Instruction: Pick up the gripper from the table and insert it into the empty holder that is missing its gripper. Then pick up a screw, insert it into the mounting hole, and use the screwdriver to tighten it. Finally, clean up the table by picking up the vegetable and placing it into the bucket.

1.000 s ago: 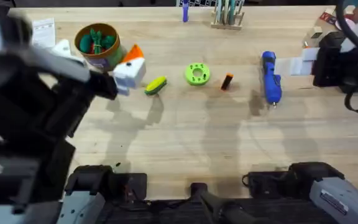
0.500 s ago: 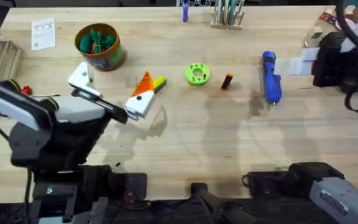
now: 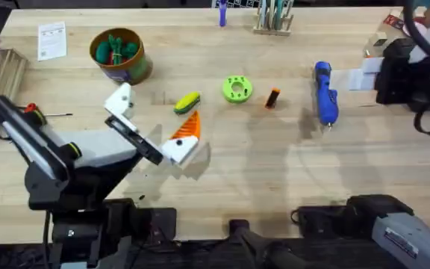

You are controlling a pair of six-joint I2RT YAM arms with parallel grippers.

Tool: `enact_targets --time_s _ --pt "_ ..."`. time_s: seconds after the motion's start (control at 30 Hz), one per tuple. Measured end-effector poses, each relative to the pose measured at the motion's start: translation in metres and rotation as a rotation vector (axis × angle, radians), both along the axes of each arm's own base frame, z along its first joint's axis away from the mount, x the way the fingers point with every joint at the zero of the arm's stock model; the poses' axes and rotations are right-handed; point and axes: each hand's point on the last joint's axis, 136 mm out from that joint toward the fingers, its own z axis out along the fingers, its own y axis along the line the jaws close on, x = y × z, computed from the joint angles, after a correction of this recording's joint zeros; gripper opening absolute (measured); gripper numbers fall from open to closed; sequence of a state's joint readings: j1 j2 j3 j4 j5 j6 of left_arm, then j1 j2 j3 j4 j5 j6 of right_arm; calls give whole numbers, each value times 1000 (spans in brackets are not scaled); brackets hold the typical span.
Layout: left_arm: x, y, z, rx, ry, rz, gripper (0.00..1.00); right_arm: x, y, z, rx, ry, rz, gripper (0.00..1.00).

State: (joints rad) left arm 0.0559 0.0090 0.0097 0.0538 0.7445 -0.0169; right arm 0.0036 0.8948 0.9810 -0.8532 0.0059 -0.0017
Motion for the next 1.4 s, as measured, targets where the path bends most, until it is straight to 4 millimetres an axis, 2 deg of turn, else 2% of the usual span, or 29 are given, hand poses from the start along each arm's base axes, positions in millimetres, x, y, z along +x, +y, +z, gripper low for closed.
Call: enact_targets --time_s 0.33,1.0,1.4 --pt "-29 -28 -26 -15 147 -233 987 0 0 0 0 0 0 980" --pt "-55 -44 -28 37 96 -406 986 0 0 0 0 0 0 980" --pt "-58 -45 -28 48 82 -425 986 0 0 0 0 0 0 980"
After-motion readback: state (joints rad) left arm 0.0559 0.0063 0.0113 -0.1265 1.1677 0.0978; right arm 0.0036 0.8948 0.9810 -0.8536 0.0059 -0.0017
